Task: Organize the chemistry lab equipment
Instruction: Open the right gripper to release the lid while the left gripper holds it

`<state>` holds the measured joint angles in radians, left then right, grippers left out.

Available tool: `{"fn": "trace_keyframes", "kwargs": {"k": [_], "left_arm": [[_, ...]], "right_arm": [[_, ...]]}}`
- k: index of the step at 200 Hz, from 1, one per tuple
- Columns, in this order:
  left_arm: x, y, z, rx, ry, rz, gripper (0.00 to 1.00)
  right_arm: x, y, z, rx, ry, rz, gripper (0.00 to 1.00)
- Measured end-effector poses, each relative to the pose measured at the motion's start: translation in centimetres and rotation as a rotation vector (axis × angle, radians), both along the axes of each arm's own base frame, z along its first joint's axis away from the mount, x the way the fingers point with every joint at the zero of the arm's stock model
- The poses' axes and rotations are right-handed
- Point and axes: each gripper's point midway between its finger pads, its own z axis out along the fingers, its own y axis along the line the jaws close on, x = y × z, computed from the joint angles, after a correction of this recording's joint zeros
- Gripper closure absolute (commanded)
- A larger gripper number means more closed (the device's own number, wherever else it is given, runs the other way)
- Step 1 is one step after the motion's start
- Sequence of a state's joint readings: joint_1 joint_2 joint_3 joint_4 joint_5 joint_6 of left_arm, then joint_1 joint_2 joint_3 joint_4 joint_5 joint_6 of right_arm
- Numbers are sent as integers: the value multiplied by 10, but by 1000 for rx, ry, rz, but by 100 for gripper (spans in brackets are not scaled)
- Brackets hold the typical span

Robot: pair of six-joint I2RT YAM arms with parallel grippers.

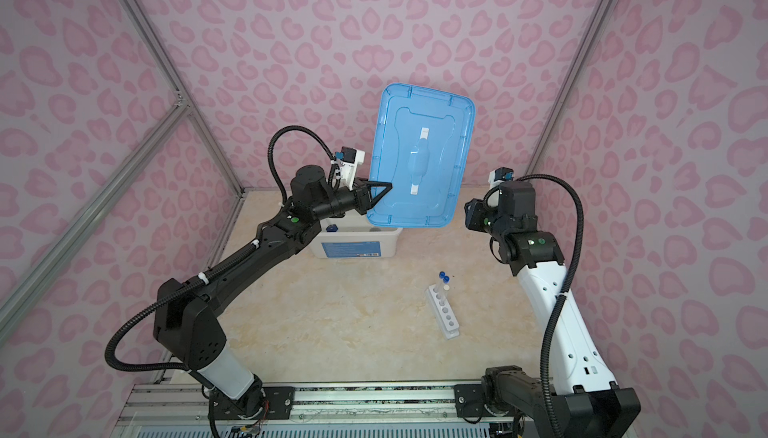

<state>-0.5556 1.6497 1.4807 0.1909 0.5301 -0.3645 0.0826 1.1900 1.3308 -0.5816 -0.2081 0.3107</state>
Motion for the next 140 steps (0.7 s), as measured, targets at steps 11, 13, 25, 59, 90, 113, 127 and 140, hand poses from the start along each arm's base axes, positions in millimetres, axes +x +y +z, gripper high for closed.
{"fn": "trace_keyframes", "kwargs": {"k": [11, 13, 25, 59, 90, 113, 127, 140], "left_arm": [[0, 8, 4, 52, -37, 42, 80], [0, 10, 5, 62, -44, 51, 79], [1, 22, 10, 124, -96, 112, 78], [1, 65, 28, 284, -236, 307, 76], [-1, 98, 35, 418, -329, 443, 76], [-5, 111, 43, 469, -384, 491, 79], [-9, 114, 44, 490, -407, 500, 80], [-9, 117, 42, 507, -414, 511, 81]], "right_arm": [[-2, 4, 9, 4, -17, 26, 46], [-2, 5, 10, 6, -19, 33, 45], [-4, 13, 20, 16, -34, 77, 42], [-10, 31, 43, 52, -80, 186, 35], [-10, 44, 49, 97, -99, 255, 34], [-4, 53, 51, 141, -103, 291, 36], [-1, 56, 47, 155, -90, 302, 40], [0, 57, 47, 172, -85, 301, 40]]}}
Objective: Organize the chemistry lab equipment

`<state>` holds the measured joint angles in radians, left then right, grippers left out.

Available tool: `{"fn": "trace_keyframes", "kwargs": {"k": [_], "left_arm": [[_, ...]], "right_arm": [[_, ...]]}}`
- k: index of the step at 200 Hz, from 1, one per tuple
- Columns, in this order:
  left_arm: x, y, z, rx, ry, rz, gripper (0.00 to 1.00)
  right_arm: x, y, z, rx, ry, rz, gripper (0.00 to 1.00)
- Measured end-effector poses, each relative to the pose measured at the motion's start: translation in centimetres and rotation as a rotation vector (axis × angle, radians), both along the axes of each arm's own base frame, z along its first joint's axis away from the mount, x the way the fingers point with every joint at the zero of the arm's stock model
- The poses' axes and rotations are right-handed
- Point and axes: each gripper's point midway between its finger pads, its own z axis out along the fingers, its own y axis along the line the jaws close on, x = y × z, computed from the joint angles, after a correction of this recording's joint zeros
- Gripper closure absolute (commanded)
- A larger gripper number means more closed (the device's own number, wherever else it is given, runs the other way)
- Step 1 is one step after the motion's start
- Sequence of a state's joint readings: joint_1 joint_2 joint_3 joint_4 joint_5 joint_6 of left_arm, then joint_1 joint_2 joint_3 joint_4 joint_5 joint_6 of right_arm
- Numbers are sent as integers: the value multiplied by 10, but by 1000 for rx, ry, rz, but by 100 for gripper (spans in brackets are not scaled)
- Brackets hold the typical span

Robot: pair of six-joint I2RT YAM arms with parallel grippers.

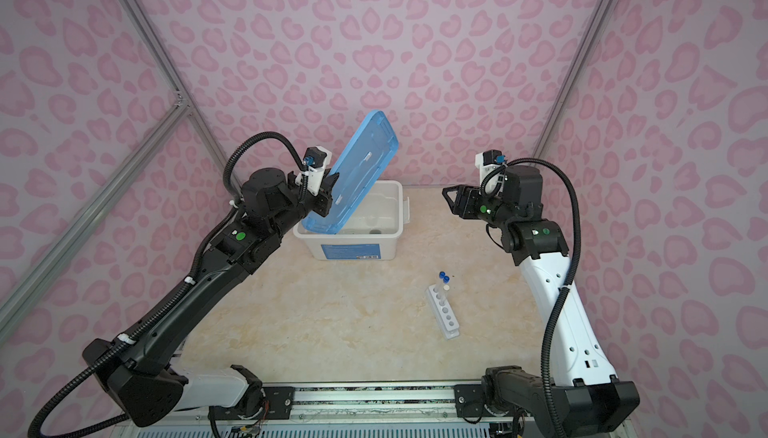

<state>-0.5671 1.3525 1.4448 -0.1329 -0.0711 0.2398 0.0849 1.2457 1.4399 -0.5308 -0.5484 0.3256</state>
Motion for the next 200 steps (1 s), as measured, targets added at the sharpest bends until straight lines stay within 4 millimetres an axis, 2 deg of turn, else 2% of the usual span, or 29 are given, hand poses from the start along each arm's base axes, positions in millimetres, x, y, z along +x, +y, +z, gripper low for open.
{"fn": "trace_keyframes", "kwargs": {"k": [51, 130, 200], "left_arm": [[-2, -2, 1, 63, -36, 2, 83], [-12, 0, 18, 226, -159, 40, 90], [-16, -3, 11, 450, -243, 93, 94]], "right_arm": [[2, 4, 14, 31, -37, 13, 39], [8, 21, 9, 139, 15, 92, 40], [13, 36, 10, 274, 53, 156, 39]]}}
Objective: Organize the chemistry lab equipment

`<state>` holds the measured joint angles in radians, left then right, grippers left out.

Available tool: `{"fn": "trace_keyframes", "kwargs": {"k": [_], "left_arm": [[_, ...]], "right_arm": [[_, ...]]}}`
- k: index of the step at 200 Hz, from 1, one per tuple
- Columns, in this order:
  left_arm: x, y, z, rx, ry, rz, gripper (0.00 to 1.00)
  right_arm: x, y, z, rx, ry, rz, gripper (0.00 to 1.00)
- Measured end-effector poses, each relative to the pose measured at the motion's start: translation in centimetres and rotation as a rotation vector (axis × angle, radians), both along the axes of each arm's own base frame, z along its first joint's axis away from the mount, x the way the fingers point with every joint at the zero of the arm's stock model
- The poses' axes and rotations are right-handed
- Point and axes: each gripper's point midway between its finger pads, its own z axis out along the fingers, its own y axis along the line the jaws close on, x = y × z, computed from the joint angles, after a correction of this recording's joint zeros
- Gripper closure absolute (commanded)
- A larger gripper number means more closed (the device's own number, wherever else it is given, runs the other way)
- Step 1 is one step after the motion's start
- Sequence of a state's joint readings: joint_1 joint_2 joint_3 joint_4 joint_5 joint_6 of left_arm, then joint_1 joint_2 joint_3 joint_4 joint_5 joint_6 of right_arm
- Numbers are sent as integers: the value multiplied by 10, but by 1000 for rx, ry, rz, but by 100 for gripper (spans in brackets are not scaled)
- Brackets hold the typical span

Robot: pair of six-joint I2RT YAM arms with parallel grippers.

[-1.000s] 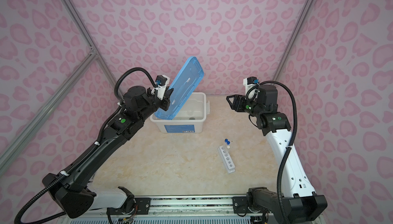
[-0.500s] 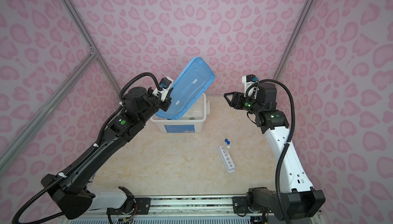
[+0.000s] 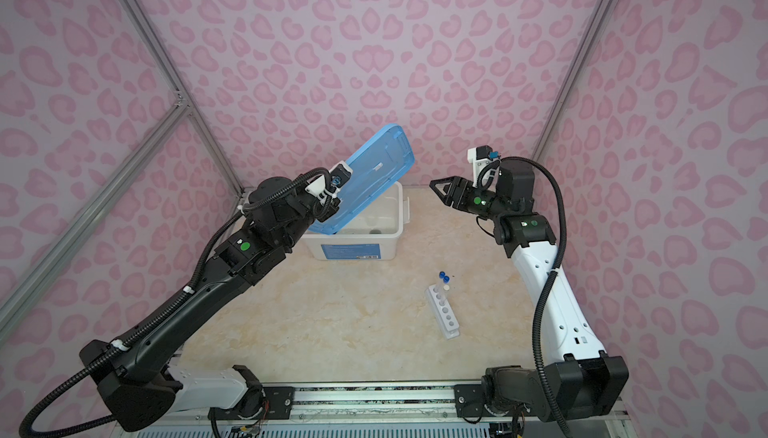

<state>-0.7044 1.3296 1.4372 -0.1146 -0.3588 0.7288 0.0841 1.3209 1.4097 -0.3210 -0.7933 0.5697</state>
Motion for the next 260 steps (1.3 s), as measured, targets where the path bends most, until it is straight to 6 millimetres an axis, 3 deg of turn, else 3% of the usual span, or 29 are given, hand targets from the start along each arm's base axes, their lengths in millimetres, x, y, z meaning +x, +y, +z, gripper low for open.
{"fn": "trace_keyframes", "kwargs": {"k": [42, 79, 123, 228, 260], "left_arm": [[-2, -5, -6, 192, -85, 44, 96], [-3, -15, -11, 394, -186, 61, 97], [-14, -33, -11, 544, -316, 55, 96], [-47, -71, -20, 650, -427, -28, 96], [-53, -77, -25, 682, -449, -44, 96]], "right_arm": [[-8, 12, 37, 133, -9, 67, 32], [-7, 15, 50, 198, 18, 85, 18], [8, 22, 29, 290, 124, 90, 4], [18, 36, 9, 380, 236, 109, 4], [22, 35, -8, 411, 305, 73, 4]]}}
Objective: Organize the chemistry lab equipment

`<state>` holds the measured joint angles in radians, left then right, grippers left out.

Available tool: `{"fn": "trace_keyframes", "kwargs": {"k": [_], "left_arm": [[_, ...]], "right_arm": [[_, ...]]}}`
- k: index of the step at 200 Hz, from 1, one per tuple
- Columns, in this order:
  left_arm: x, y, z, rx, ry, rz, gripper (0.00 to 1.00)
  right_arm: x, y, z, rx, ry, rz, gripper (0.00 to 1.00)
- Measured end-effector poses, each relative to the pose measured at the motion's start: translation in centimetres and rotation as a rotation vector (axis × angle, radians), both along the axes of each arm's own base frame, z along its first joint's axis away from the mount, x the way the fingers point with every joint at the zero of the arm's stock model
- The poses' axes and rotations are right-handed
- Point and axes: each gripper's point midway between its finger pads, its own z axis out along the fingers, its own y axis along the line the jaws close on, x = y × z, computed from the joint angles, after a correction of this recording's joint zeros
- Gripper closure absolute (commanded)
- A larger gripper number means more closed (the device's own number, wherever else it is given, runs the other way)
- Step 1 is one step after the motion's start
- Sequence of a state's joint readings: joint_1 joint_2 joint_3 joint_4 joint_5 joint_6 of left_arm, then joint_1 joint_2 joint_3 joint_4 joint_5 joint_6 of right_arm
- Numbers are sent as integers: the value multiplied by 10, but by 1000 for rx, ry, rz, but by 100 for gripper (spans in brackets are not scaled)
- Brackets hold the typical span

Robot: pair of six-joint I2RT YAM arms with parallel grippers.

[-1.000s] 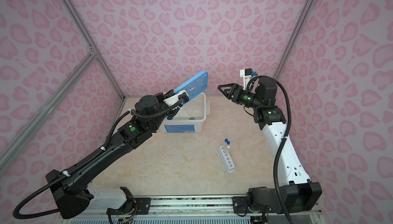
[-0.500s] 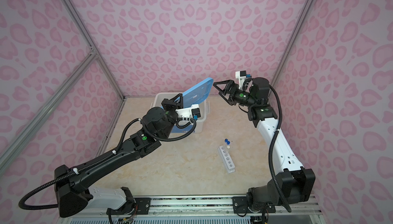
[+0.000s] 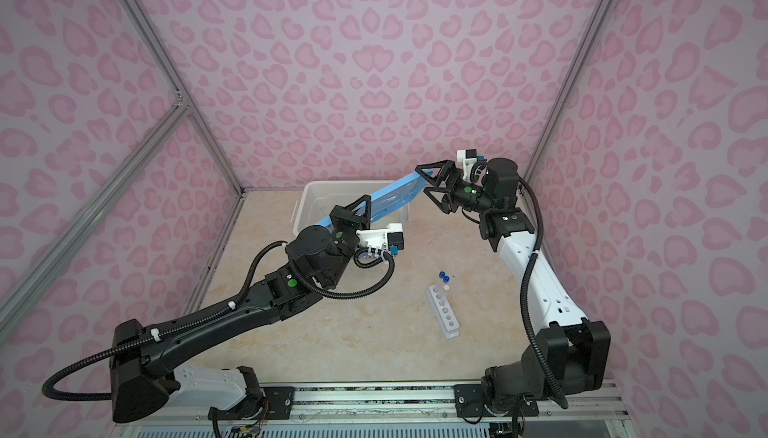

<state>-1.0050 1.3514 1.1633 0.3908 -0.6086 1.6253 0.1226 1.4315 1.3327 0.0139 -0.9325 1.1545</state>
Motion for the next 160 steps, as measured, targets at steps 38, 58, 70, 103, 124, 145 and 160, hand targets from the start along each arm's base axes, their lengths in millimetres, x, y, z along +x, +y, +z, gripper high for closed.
{"fn": "trace_keyframes", "kwargs": {"k": [38, 58, 70, 103, 124, 145, 160], "left_arm": [[-10, -11, -9, 47, -21, -29, 96], [-13, -15, -11, 61, -33, -37, 97], [-13, -17, -12, 67, -37, -44, 96], [-14, -19, -16, 89, -48, -47, 96], [-14, -21, -21, 112, -50, -52, 97], [-14, -24, -22, 117, -57, -57, 91], [-15, -29, -25, 126, -58, -64, 87]], "right_arm": [[4, -1, -12, 32, 80, -21, 3], [5, -1, -13, 45, 96, -27, 4], [5, -1, -16, 47, 100, -29, 5], [2, -1, -35, 73, 161, -43, 22], [0, -2, -37, 87, 166, -50, 31], [-1, -4, -35, 104, 157, -60, 39], [-2, -6, -36, 109, 151, -68, 45]]}}
